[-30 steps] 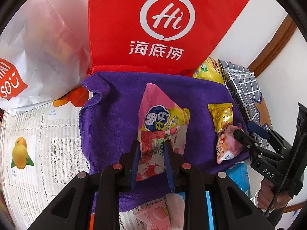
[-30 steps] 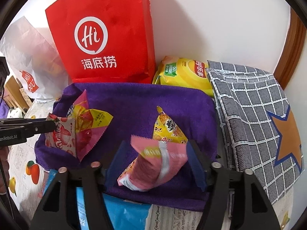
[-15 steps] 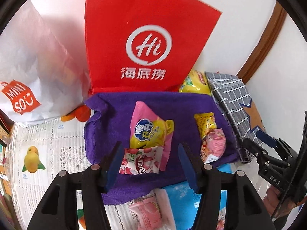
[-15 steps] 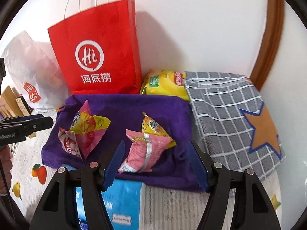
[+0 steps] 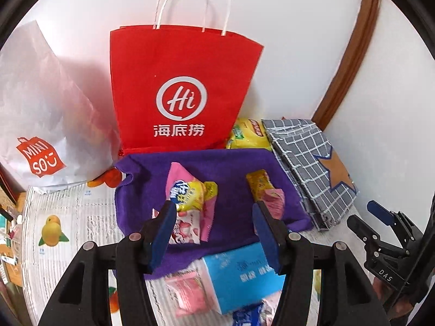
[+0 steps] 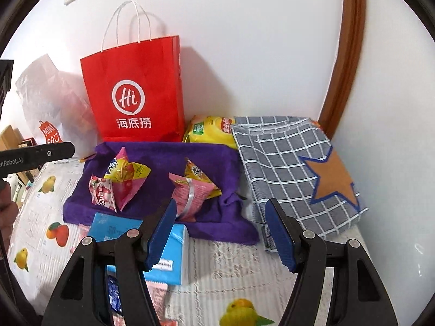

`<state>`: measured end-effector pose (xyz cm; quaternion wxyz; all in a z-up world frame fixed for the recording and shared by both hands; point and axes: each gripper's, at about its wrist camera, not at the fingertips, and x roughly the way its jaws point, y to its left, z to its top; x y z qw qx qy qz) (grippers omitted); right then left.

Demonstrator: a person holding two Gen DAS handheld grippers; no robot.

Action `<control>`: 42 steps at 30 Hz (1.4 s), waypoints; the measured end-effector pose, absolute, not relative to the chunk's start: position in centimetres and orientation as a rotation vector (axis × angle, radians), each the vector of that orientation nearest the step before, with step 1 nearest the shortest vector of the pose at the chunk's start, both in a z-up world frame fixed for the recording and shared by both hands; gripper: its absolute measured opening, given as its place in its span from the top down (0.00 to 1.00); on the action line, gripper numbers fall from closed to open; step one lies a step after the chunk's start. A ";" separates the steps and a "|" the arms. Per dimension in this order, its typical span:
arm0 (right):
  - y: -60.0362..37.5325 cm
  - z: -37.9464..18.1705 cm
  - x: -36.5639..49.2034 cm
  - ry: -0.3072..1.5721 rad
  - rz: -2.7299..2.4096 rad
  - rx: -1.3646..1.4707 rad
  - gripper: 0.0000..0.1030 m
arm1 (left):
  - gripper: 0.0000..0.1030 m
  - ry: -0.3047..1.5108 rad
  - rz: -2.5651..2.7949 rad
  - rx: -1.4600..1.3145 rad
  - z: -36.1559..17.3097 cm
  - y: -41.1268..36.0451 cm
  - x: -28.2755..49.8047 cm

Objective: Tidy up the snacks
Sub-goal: 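Open both tools and lift them off the towel, then grasp the pink-white wafer packet on the sheet with the right tool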

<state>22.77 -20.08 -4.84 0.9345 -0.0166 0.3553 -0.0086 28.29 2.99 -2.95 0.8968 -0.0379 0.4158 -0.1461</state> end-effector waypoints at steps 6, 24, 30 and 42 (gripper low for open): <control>-19.7 -4.8 20.3 0.686 0.003 -0.059 0.35 | 0.46 0.865 -0.317 -0.039 -2.4 2.5 25.3; -16.7 -11.0 15.7 0.880 0.174 0.035 0.38 | 0.46 0.929 -0.185 -0.086 -5.3 6.7 19.2; -15.7 -13.3 15.5 0.929 0.190 0.044 0.49 | 0.46 0.959 -0.155 -0.103 -7.0 8.3 18.2; -14.2 -15.0 16.6 0.992 0.216 0.036 0.55 | 0.46 0.991 -0.125 -0.090 -8.8 8.9 18.6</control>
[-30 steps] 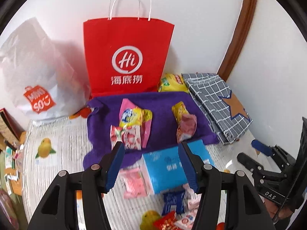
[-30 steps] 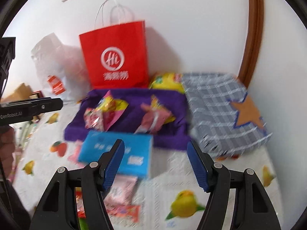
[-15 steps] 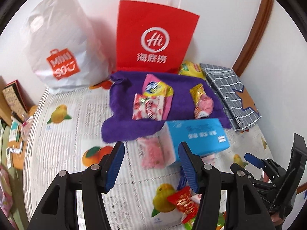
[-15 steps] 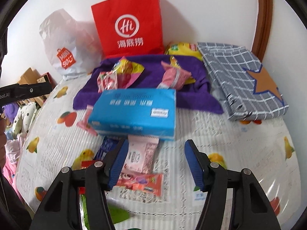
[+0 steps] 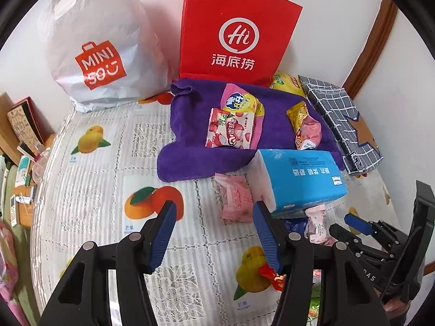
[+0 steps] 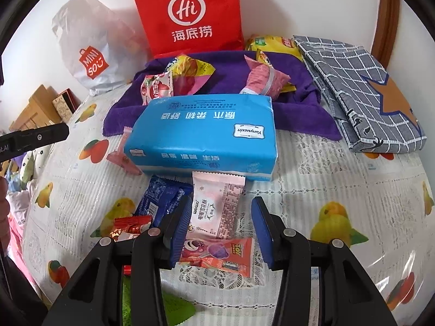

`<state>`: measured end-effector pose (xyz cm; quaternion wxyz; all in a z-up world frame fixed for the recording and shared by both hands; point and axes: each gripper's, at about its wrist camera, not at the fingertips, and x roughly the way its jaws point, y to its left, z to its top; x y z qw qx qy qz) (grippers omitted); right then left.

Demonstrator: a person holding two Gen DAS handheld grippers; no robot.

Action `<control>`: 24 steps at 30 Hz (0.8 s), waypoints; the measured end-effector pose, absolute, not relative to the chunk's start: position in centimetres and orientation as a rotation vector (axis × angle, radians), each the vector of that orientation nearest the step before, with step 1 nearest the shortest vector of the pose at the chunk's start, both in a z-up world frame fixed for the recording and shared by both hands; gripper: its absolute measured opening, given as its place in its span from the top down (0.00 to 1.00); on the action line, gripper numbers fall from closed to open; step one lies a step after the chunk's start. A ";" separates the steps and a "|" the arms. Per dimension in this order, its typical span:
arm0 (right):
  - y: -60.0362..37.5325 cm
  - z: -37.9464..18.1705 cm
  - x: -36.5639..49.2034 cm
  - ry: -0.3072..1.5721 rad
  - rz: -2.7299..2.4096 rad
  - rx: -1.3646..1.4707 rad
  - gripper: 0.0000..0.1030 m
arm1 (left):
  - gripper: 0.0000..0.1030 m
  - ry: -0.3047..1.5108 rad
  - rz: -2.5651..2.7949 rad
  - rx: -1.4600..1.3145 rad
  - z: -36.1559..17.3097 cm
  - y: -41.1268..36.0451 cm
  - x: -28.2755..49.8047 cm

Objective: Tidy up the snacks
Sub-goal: 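Grasp the pink-white wafer packet on the sheet with the right tool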

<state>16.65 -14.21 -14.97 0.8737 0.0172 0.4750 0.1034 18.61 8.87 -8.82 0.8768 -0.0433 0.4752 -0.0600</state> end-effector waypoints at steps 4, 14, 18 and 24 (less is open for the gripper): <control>-14.2 -15.4 17.3 1.006 0.222 0.022 0.55 | 0.46 0.981 -0.113 -0.097 -8.7 9.1 18.7; -14.4 -17.7 18.5 1.056 0.241 0.114 0.53 | 0.46 1.004 -0.124 -0.123 -10.7 9.2 20.3; -14.1 -17.8 18.7 1.063 0.248 0.117 0.51 | 0.46 1.034 -0.125 -0.134 -12.1 9.0 21.1; -13.3 -18.5 19.3 1.081 0.275 0.100 0.49 | 0.46 1.060 -0.118 -0.113 -13.0 8.5 22.0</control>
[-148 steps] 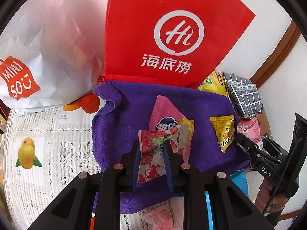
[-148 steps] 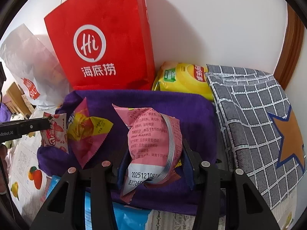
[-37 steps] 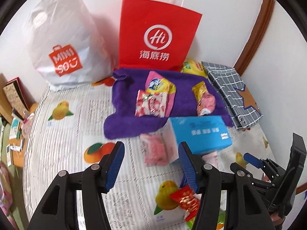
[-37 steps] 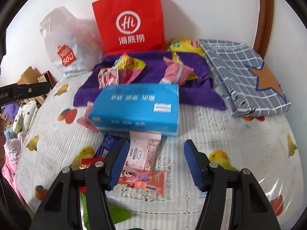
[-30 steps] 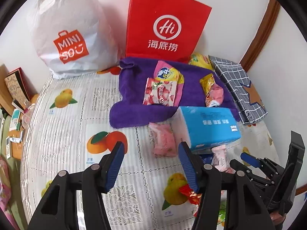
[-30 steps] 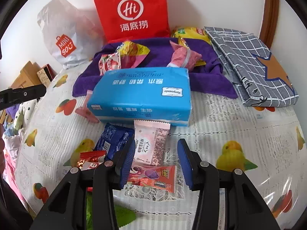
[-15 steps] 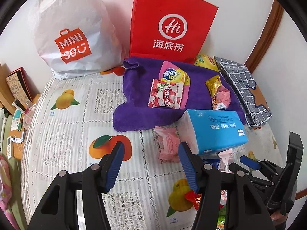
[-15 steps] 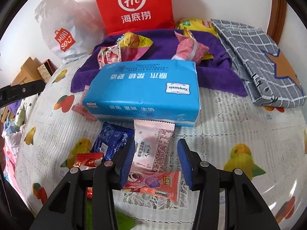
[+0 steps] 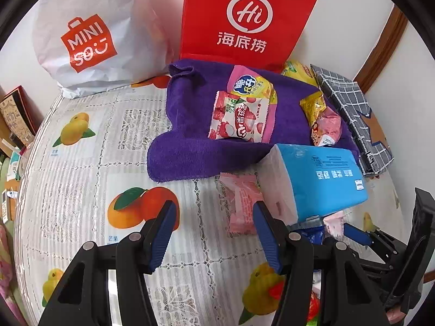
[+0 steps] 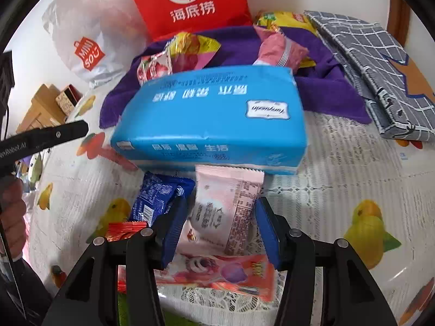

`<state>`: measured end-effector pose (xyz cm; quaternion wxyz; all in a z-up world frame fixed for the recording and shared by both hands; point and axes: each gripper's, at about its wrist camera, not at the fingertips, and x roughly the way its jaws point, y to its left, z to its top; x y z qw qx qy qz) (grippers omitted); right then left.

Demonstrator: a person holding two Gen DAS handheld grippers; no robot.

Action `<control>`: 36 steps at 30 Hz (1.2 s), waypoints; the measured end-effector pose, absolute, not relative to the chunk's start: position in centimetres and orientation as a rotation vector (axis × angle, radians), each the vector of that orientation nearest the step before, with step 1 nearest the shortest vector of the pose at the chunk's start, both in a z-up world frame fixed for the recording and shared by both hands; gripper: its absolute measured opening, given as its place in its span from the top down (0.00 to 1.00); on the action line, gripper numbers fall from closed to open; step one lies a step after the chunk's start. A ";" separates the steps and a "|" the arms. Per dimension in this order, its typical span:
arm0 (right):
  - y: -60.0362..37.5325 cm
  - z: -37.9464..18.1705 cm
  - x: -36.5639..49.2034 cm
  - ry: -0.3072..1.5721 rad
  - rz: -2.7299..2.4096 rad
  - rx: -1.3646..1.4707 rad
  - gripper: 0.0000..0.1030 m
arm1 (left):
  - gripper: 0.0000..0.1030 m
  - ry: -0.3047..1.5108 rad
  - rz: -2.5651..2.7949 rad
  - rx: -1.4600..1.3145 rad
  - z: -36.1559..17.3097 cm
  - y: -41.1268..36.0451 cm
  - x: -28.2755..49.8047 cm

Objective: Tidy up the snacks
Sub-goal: 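Grasp the pink-white wafer packet on the sheet with the right tool, then hold the wafer packet with right tool while left tool grasps pink square candy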

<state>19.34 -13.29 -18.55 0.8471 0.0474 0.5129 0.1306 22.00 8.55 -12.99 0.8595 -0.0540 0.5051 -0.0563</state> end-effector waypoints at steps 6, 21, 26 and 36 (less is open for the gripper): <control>-13.6 -18.6 19.3 1.062 0.294 0.080 0.59 | 0.46 1.103 -0.122 -0.082 -14.5 7.5 23.2; -20.1 -18.3 18.9 1.012 0.162 0.048 0.60 | 0.42 1.155 -0.168 -0.030 -17.7 4.5 25.4; -19.9 -19.0 19.2 1.017 0.174 0.063 0.60 | 0.55 1.144 -0.162 0.015 -18.1 4.1 25.0; -20.0 -15.9 17.5 0.910 0.227 0.113 0.62 | 0.63 1.124 -0.169 -0.014 -16.6 5.1 22.8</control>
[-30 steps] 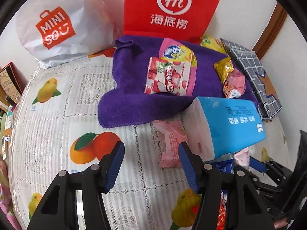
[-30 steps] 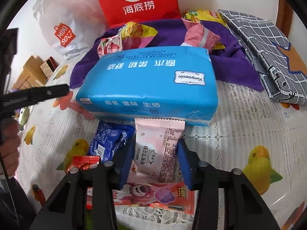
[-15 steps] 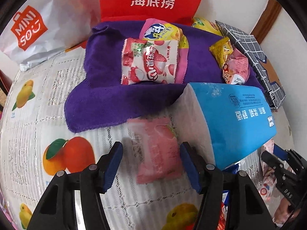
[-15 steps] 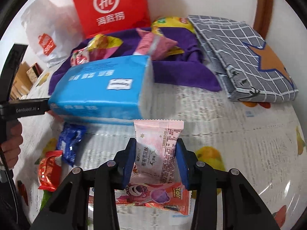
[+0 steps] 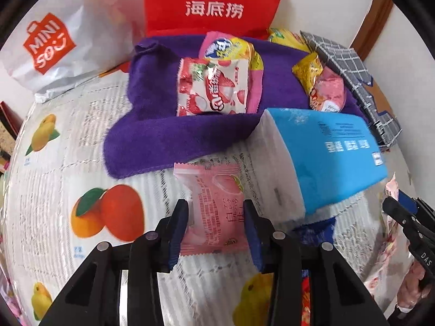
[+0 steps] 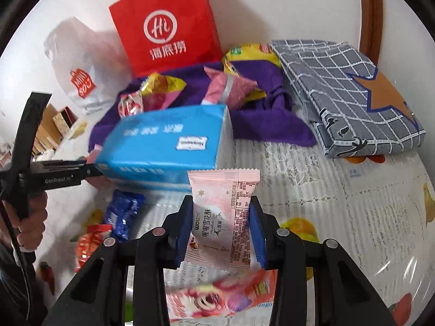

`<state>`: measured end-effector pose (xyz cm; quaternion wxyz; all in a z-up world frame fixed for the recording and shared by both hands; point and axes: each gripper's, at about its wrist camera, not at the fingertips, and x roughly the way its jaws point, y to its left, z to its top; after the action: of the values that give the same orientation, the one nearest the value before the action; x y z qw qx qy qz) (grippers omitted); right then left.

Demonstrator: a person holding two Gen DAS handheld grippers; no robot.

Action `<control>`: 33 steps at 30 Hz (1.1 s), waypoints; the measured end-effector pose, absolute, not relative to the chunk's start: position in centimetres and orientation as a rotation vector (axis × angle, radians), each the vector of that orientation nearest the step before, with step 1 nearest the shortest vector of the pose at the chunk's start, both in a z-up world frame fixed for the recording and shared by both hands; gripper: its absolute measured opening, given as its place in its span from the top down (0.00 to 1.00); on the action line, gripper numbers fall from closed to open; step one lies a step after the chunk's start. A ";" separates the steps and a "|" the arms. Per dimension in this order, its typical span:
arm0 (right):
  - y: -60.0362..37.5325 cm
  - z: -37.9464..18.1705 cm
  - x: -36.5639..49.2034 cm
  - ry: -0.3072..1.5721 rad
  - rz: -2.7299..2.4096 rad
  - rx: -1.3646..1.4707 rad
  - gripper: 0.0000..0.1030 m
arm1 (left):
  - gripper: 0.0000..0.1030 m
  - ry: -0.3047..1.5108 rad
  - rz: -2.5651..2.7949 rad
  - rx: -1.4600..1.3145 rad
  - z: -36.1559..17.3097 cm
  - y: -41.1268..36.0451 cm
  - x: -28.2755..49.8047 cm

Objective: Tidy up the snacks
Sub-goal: 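Hold the wafer packet with right tool while left tool grasps pink square candy, then carry pink candy onto towel with left tool while right tool carries wafer packet there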

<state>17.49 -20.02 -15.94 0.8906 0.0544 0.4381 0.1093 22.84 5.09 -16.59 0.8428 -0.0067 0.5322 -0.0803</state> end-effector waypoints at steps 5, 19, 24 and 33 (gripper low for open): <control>-20.0 -14.3 16.6 0.886 0.209 0.105 0.62 | 0.62 1.077 -0.170 -0.023 -14.0 5.4 21.4; -19.2 -8.6 15.6 0.808 0.207 0.076 0.62 | 0.62 0.995 -0.255 -0.089 -7.9 3.5 18.3; -18.6 -6.9 16.1 0.772 0.218 0.057 0.62 | 0.62 0.970 -0.280 -0.088 -6.4 2.7 17.7; -18.0 -4.8 18.5 0.748 0.210 0.033 0.62 | 0.62 0.909 -0.270 -0.067 -3.5 2.4 19.0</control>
<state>18.54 -18.00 -4.84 0.9254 0.0161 0.3647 0.1023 19.04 2.43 -3.52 0.8892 -0.0320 0.4374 -0.1302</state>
